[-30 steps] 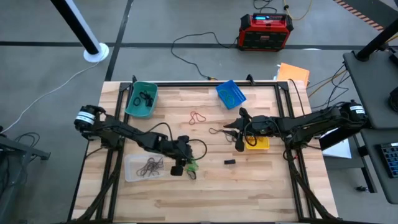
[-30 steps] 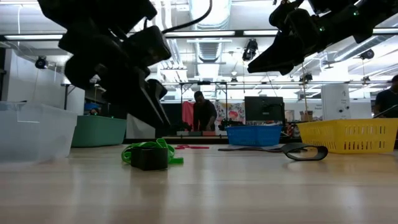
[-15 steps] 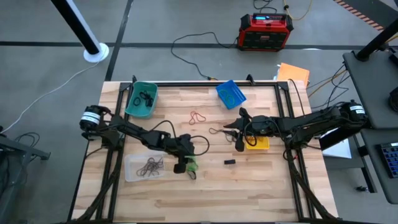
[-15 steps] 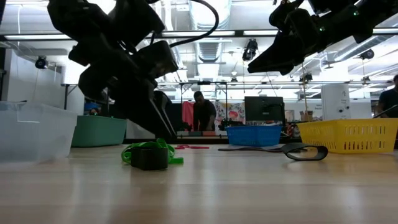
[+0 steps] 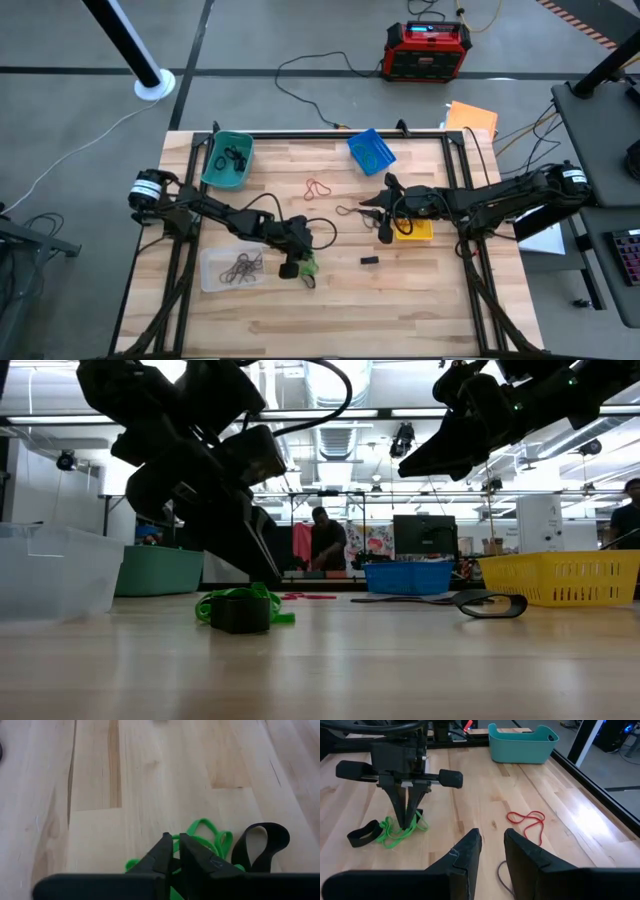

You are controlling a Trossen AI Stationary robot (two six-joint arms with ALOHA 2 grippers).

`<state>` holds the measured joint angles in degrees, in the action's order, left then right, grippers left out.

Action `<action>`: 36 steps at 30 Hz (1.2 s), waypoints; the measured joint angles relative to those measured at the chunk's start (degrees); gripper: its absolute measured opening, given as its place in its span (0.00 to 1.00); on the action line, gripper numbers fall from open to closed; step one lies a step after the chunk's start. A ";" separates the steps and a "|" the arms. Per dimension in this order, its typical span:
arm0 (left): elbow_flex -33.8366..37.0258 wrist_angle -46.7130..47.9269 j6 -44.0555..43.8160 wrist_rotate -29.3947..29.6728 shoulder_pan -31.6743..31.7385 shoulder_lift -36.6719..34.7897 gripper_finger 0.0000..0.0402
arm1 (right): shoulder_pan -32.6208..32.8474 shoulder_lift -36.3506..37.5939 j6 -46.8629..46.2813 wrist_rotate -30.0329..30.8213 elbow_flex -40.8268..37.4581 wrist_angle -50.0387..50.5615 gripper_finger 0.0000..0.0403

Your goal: Sort rubber bands into baskets

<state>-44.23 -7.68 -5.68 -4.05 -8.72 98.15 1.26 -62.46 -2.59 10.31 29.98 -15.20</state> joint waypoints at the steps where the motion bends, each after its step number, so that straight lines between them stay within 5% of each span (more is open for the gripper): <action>1: 0.00 0.01 0.22 0.00 -0.02 -0.02 0.02 | 0.00 0.00 0.00 0.00 0.00 0.00 0.20; 17: 0.02 2.61 0.70 1.89 0.97 -2.19 0.01 | 0.00 0.00 0.00 0.02 0.00 -0.02 0.20; 30: 2.72 -2.30 -1.91 -0.46 0.97 -0.70 0.21 | -0.02 0.00 0.00 0.07 -0.02 -0.04 0.20; 36: 4.89 -5.26 -3.25 -1.18 1.05 -0.70 0.21 | -0.02 0.00 0.00 0.22 -0.02 -0.05 0.20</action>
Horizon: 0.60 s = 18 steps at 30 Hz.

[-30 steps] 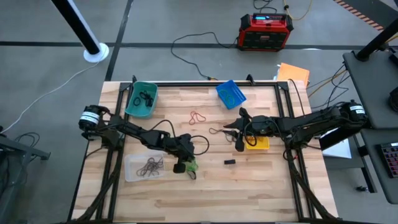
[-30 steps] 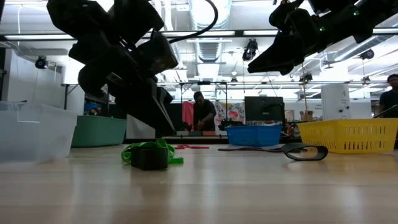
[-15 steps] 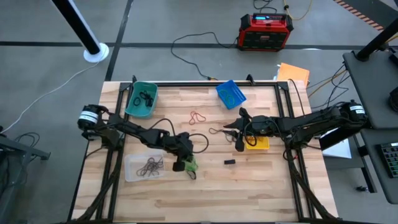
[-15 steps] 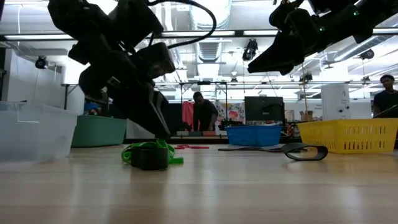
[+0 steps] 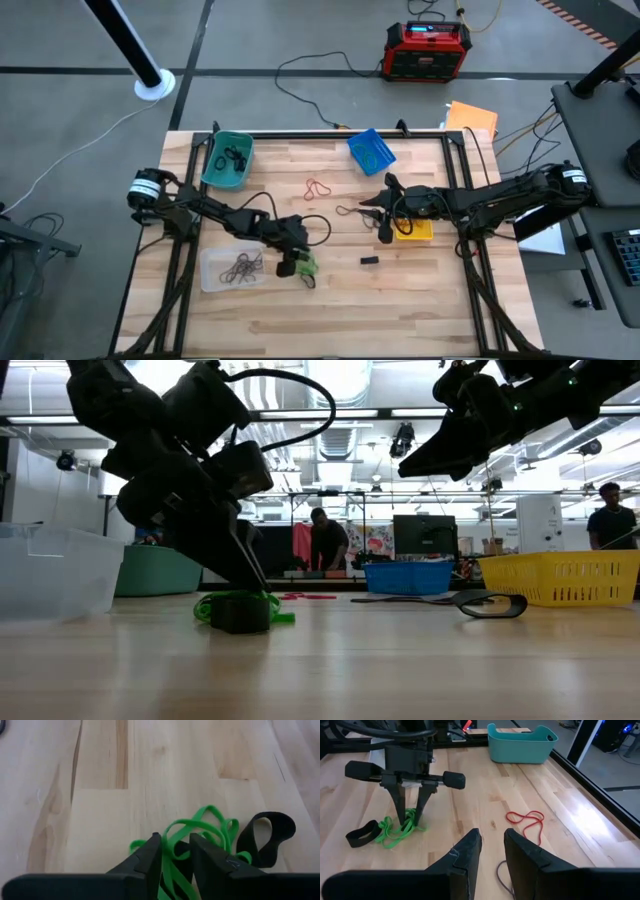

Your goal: Sort rubber bands into baskets

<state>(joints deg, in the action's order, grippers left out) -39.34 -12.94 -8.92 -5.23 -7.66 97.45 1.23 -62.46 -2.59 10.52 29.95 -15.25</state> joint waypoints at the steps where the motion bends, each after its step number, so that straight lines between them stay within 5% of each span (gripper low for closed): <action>1: 0.17 -0.03 -0.46 -0.02 0.00 0.00 0.20 | 0.00 -0.01 0.00 0.00 0.00 0.01 0.20; 8: 0.29 -0.09 -0.15 0.00 0.00 0.00 0.02 | 0.00 -0.01 0.00 0.02 0.00 -0.01 0.20; 18: -0.25 -1.65 6.79 4.56 0.06 -2.34 0.00 | 0.00 0.00 0.00 0.04 0.00 0.00 0.20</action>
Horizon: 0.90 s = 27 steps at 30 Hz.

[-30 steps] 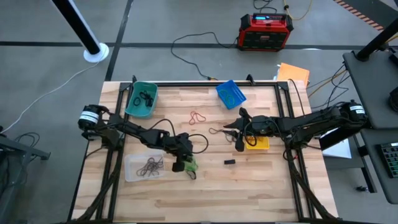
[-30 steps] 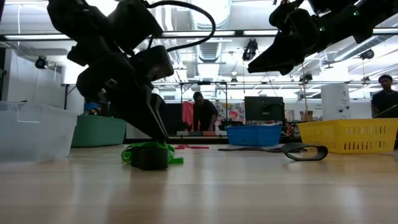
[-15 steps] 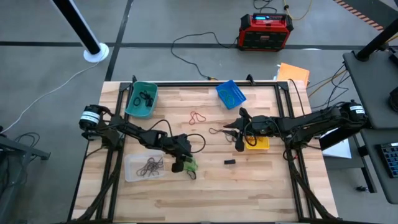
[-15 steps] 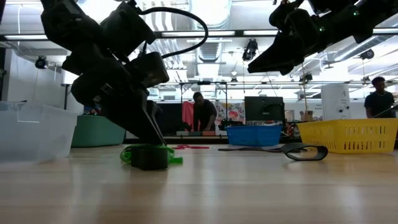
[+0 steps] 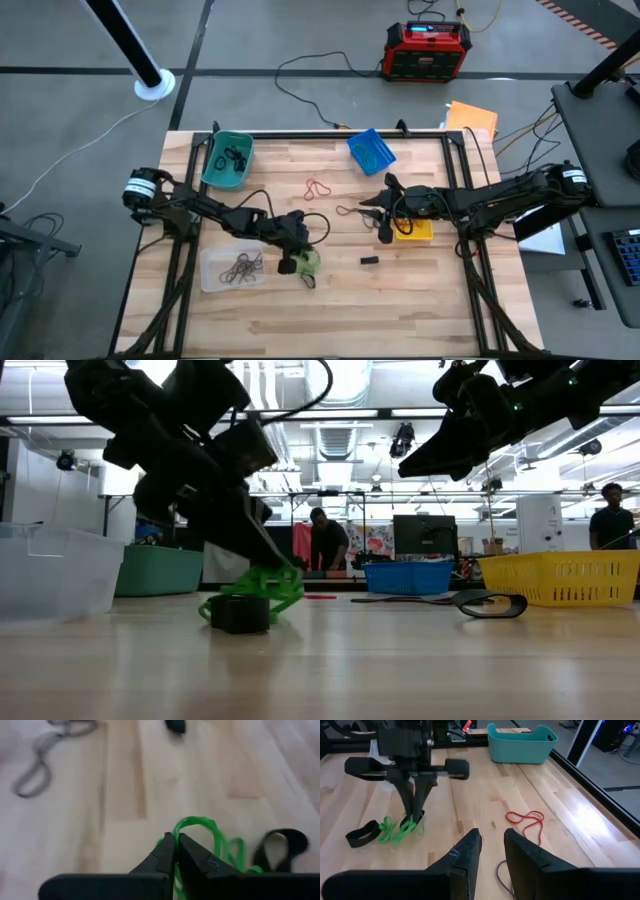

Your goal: Sort rubber bands into baskets

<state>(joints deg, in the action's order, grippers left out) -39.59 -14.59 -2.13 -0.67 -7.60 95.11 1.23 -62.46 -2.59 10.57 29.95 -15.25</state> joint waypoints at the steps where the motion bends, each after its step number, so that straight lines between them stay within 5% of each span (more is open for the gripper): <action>1: 0.00 0.02 0.71 1.32 0.02 -0.43 0.00 | 0.00 0.00 0.00 0.00 0.00 0.01 0.20; 17: 0.00 -0.09 4.65 23.84 0.48 -7.32 0.00 | -0.01 -0.02 0.00 0.02 -0.09 -0.85 0.20; 27: 0.00 -5.06 4.04 21.94 2.56 -7.95 0.00 | 0.00 -7.07 1.08 -0.04 -0.09 -13.04 0.20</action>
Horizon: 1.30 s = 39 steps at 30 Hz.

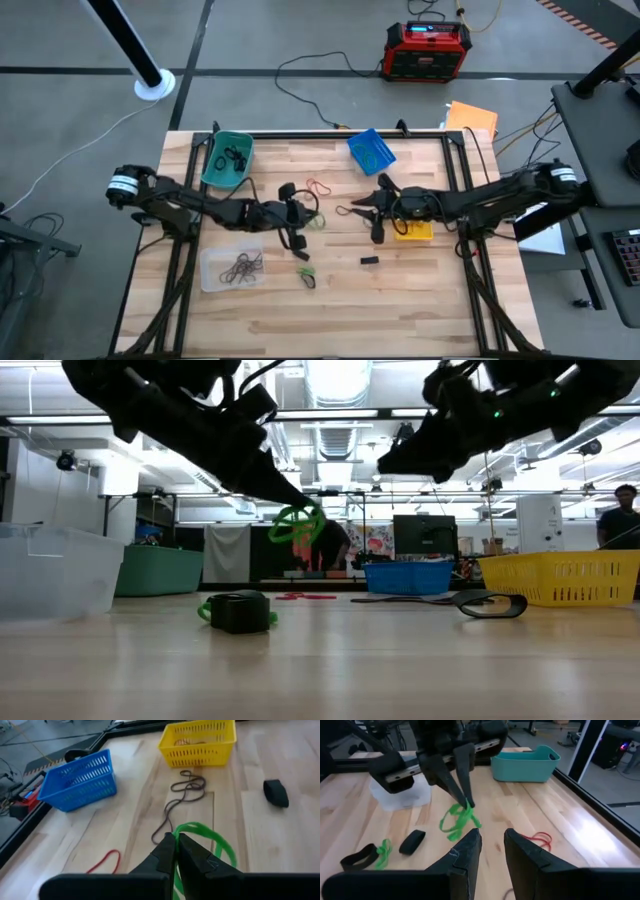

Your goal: Sort rubber bands into baskets

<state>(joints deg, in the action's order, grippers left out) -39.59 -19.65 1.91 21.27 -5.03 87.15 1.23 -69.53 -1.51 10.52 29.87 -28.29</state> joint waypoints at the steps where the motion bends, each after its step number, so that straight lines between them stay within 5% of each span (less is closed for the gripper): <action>1: 0.00 -0.35 -0.04 -0.49 0.18 0.00 0.00 | 0.00 -1.59 0.03 0.00 0.00 -1.75 0.20; 15: -0.02 3.75 -5.78 -2.39 0.28 0.00 0.00 | 0.00 -18.05 -1.29 -0.55 8.26 -6.60 0.26; 23: -0.02 18.63 -15.83 -3.83 0.28 0.00 0.15 | -0.02 -19.56 -0.77 -0.48 13.16 2.72 0.39; 31: -0.02 19.91 -16.38 -8.27 0.19 0.32 0.34 | -0.02 -19.10 -0.46 -0.46 13.14 3.32 0.48; 39: -0.02 18.30 -14.88 -12.09 0.15 5.77 0.35 | -0.02 -19.09 -0.44 -0.44 13.14 4.46 0.49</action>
<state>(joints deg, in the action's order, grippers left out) -39.62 -1.35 -12.97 9.18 -4.89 92.92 1.21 -88.62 -1.96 10.08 43.00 -23.83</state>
